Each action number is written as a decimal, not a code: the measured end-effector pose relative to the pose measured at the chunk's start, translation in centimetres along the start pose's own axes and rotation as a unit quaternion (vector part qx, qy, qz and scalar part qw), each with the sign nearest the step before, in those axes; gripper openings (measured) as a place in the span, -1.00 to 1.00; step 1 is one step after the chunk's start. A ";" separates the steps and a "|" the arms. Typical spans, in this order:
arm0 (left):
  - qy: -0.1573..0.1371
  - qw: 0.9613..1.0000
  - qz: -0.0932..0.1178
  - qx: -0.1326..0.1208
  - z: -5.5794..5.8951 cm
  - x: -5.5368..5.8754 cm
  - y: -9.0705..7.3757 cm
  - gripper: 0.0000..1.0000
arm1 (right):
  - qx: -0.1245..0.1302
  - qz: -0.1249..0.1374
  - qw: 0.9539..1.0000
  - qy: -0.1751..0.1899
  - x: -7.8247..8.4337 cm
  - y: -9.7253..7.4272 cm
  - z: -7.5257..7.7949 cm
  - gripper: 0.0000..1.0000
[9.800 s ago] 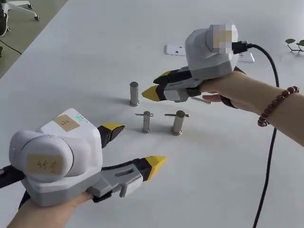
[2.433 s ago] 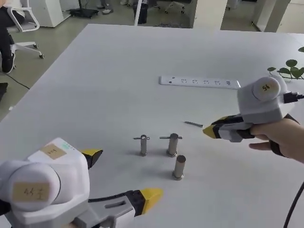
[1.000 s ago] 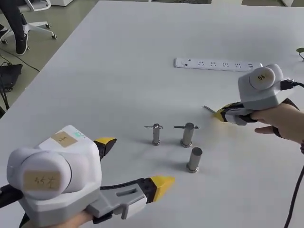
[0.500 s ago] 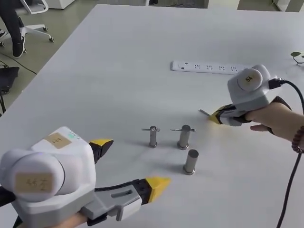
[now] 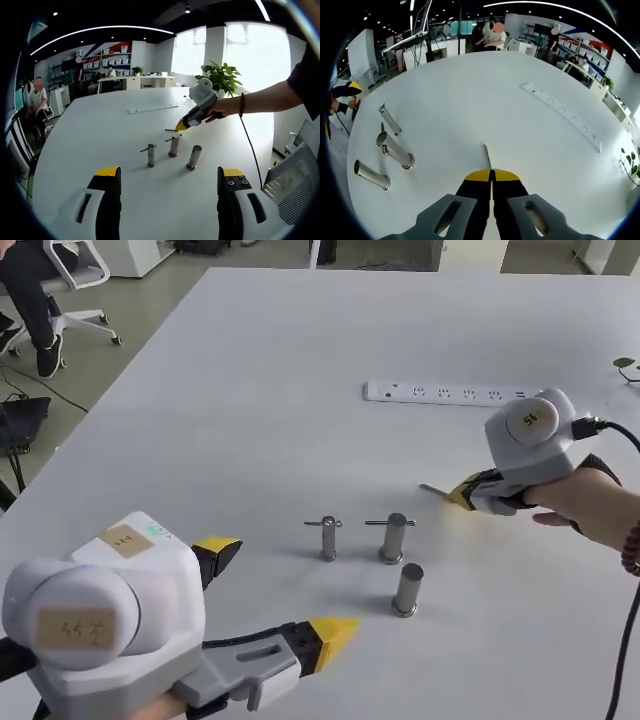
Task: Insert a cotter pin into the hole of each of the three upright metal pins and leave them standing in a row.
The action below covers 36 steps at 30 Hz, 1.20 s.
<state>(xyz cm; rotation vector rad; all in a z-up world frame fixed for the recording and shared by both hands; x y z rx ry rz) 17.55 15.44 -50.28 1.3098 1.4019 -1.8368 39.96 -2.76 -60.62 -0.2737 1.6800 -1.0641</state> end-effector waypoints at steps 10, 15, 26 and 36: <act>0.000 1.000 0.001 -0.001 0.1 -0.1 -0.1 0.55 | -0.008 0.006 1.000 0.003 -1.0 -2.4 -3.4 -1.00; 0.003 1.000 0.000 0.000 0.0 -0.3 0.0 0.52 | -0.009 0.020 1.000 -0.010 -1.3 -3.1 -3.7 -1.00; 0.000 1.000 -0.002 0.002 0.2 -0.2 -0.1 0.48 | -0.005 0.000 1.000 -0.017 -0.4 -3.1 -3.2 -1.00; -0.002 1.000 -0.001 -0.001 -0.2 -0.2 -0.2 0.48 | -0.010 -0.008 1.000 -0.015 -0.9 -1.6 -3.0 -1.00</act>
Point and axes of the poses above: the centre of the closed fingertips' face, and the gripper's own axes: y roughly forward along the fingers, z roughly to its right, x roughly out of its underside, the point moved 2 cm from there along -y, roughly backward along the fingers, and after that the axes turned 10 degrees about -x, right-handed, at the moved point
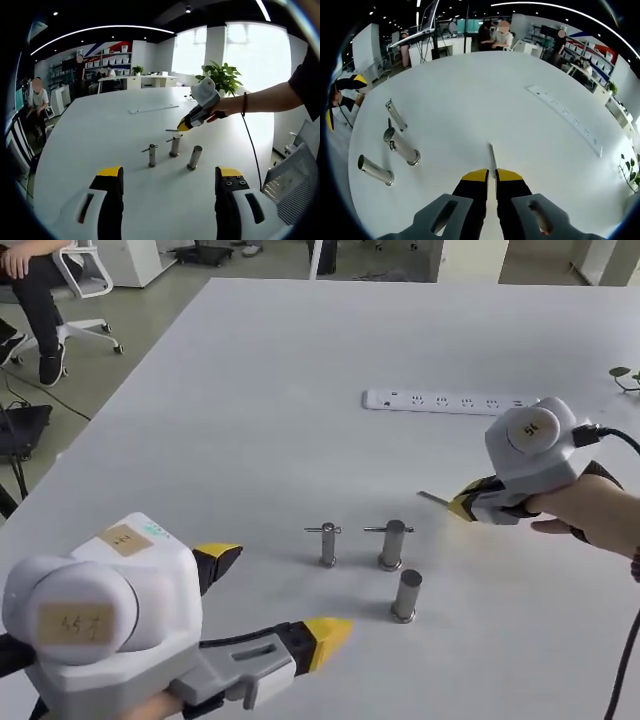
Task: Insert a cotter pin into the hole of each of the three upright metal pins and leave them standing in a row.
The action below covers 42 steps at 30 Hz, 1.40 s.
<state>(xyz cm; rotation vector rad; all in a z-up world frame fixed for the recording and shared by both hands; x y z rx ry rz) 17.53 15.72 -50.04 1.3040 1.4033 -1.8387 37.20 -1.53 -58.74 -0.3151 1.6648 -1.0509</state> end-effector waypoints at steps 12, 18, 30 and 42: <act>0.002 1.000 -0.006 -0.002 -0.3 0.3 -0.1 0.48 | 0.000 -0.025 1.000 -0.011 -0.2 1.2 1.2 -0.99; 0.003 1.000 -0.008 0.001 -0.1 0.3 -0.1 0.48 | -0.014 -0.044 0.999 0.013 -0.1 1.0 0.7 -1.00; 0.004 1.000 -0.007 0.001 -0.2 0.3 -0.2 0.46 | -0.022 -0.075 0.997 0.029 -0.1 1.0 0.7 -1.00; 0.007 1.000 -0.005 0.000 -0.2 -0.1 -0.2 0.45 | -0.014 -0.052 0.998 0.016 -0.7 0.0 0.3 -1.00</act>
Point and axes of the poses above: the centre of the closed fingertips' face, and the gripper's own axes: y roughly forward along the fingers, z roughly to its right, x roughly out of its underside, the point moved 2 cm from there along -y, roughly backward along the fingers, and after that the axes turned 10 degrees about -x, right-handed, at the moved point
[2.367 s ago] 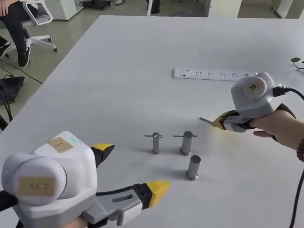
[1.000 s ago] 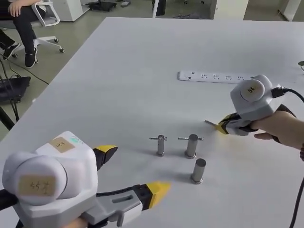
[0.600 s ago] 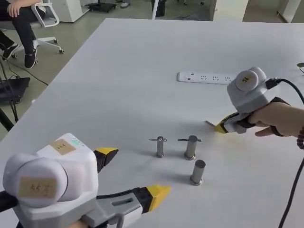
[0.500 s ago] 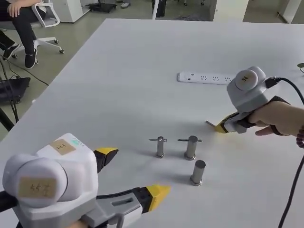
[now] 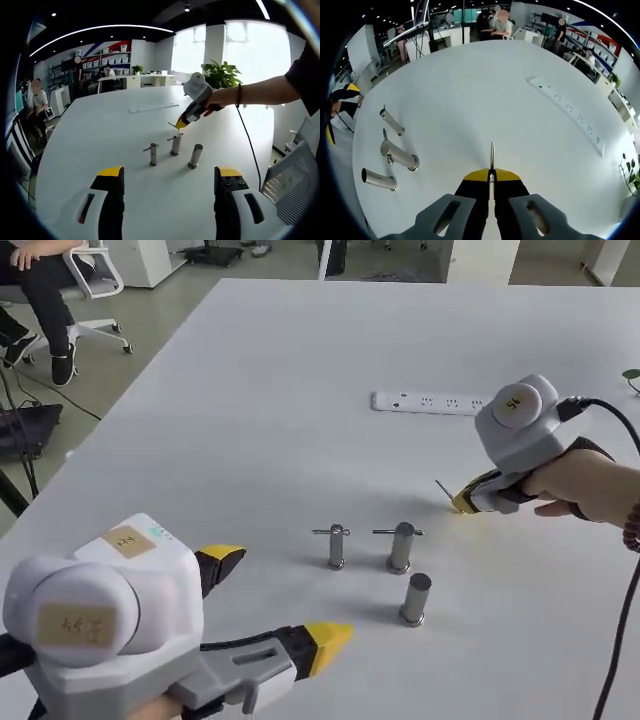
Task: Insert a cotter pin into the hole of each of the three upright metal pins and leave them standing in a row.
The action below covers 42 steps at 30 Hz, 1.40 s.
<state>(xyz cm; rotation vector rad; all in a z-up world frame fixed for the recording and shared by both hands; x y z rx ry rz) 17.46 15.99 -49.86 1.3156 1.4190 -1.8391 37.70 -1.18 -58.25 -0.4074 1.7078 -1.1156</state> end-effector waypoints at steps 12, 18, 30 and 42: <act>0.000 1.000 0.009 0.012 0.6 -0.9 0.3 0.35 | -0.004 0.021 0.999 -0.046 -0.5 -2.4 -2.5 -1.00; -0.002 1.000 0.010 0.022 1.1 -1.4 0.6 0.25 | -0.009 0.023 0.996 -0.085 -0.8 -3.7 -4.2 -1.00; -0.027 0.998 0.018 0.057 1.6 -2.6 1.6 0.01 | -0.043 0.045 0.990 -0.129 -2.3 -5.3 -8.5 -1.00; -0.054 0.995 -0.006 0.080 2.0 -2.5 2.7 -0.29 | -0.072 0.052 0.980 -0.177 -2.8 -5.8 -11.1 -1.00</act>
Point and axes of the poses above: the centre of the closed fingertips' face, and the gripper's own axes: y roughly forward along the fingers, z roughly to its right, x roughly out of its underside, the point moved 2 cm from there along -y, roughly backward along the fingers, and after that the axes turned 10 degrees about -x, right-handed, at the moved point
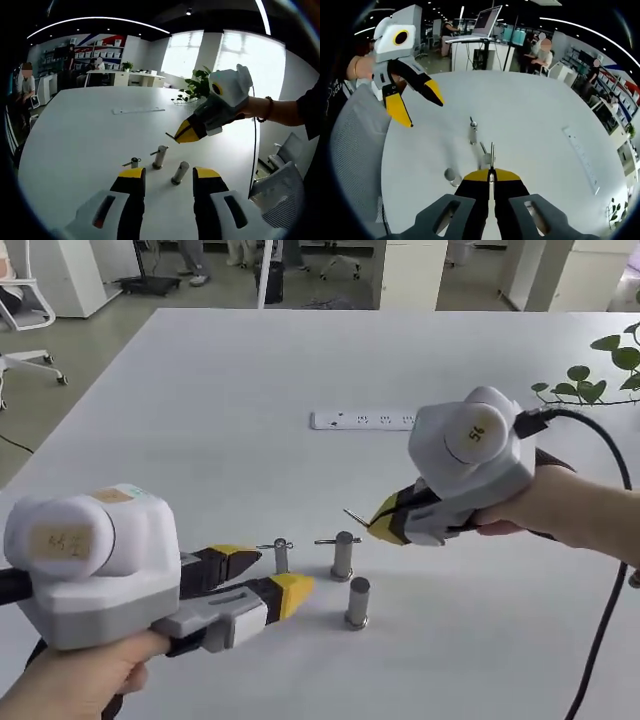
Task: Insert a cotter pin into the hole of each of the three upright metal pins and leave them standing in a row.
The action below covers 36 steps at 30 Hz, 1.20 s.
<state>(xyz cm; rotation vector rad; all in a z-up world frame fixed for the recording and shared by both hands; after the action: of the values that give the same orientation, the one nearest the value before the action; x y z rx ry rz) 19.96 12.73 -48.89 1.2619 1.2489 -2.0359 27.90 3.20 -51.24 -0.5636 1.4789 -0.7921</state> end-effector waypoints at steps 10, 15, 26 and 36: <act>-0.055 0.998 -0.014 0.029 0.8 -0.5 0.7 -0.45 | -0.039 0.015 0.996 -0.082 -1.7 0.0 -3.0 -1.00; -0.072 0.996 -0.028 0.043 1.3 -0.4 1.0 -0.54 | -0.051 0.013 0.993 -0.105 -1.9 0.2 -4.1 -1.00; -0.079 0.994 -0.041 0.058 2.0 -0.4 1.3 -0.73 | -0.077 0.023 0.985 -0.151 -2.7 0.2 -6.0 -1.00; -0.096 0.992 -0.046 0.072 2.5 -0.5 1.5 -0.83 | -0.085 0.024 0.981 -0.172 -2.9 0.3 -6.8 -1.00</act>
<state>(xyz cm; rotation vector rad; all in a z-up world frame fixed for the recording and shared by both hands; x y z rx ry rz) 20.12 9.78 -48.76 1.0553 1.1058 -2.2898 21.38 6.50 -49.85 -0.7516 1.2397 -0.5028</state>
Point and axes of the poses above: the centre of the closed fingertips' face, and the gripper's own axes: y roughly forward along the fingers, z roughly to its right, x roughly out of its underside, the point moved 2 cm from there along -y, roughly backward along the fingers, and after that the axes turned 10 degrees about -x, right-handed, at the moved point
